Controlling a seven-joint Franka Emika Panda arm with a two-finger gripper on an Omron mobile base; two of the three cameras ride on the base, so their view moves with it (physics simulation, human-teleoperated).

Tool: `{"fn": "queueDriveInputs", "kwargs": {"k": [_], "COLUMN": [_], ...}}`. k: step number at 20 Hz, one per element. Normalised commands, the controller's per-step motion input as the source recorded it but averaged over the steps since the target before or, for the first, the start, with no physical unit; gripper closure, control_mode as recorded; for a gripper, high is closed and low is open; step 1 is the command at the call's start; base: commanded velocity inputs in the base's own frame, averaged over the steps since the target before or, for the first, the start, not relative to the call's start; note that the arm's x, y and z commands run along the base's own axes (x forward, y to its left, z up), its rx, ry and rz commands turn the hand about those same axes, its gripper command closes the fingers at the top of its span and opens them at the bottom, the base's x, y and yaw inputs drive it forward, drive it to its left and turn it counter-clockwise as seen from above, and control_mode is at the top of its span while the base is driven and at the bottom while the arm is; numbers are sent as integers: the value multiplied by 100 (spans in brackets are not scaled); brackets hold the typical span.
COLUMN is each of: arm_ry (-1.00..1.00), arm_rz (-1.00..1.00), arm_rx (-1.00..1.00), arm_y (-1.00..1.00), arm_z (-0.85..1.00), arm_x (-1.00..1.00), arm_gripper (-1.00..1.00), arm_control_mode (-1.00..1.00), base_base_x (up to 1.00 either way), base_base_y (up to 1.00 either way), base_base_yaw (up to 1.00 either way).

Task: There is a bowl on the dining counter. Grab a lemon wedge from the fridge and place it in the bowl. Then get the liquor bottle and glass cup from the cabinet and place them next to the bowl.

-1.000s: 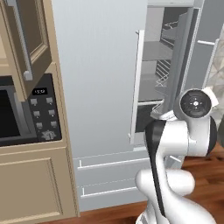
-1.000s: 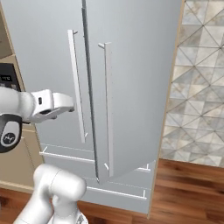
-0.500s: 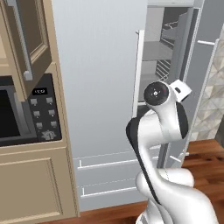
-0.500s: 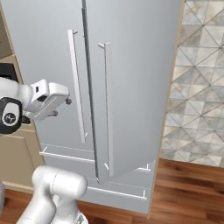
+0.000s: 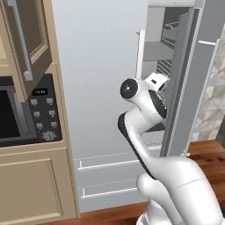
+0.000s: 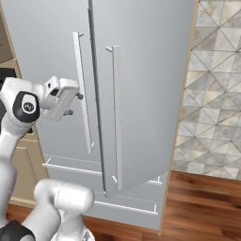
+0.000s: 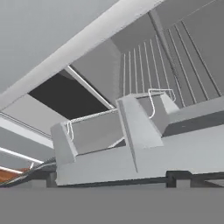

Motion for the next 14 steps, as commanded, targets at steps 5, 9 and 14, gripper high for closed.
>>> {"fn": "queueDriveInputs", "kwargs": {"k": [5,9,14], "arm_ry": [11,11,19], "arm_rz": [0,-1,-1], "arm_rx": [-6,-6,-2], "arm_y": [-8,-32,-65], "arm_z": [0,2,0], "arm_x": [62,36,27], "arm_gripper": [-100,-100,-100], "arm_control_mode": [-100,-100,-100], "base_base_x": [0,0,0], "base_base_y": [0,0,0], "base_base_yaw": [0,0,0]}}
